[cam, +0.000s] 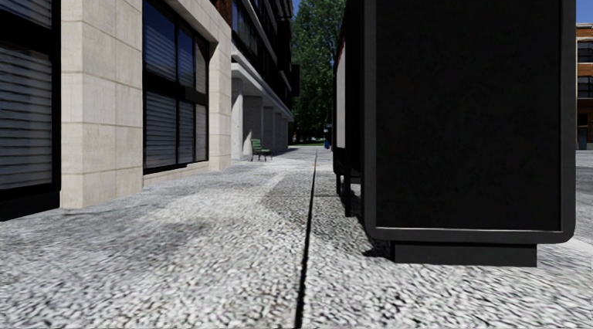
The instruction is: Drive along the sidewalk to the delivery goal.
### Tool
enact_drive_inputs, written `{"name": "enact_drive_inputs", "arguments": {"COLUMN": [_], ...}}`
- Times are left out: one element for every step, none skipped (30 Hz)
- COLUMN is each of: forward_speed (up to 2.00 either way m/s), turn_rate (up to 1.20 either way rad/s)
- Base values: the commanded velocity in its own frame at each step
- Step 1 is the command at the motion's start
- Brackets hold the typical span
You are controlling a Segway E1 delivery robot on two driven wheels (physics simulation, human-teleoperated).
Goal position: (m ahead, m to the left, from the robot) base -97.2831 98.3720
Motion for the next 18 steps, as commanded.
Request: {"name": "enact_drive_inputs", "arguments": {"forward_speed": [0.00,0.00,0.00,0.00,0.00,0.00,0.00,0.00,0.00,0.00,0.00,0.00,0.00,0.00,0.00,0.00,0.00,0.00], "turn_rate": [0.28,0.22,0.20,0.20,0.20,0.22,0.29,0.29,0.33,0.35,0.35,0.35,0.35,0.35,0.35,0.35,0.35,0.35]}}
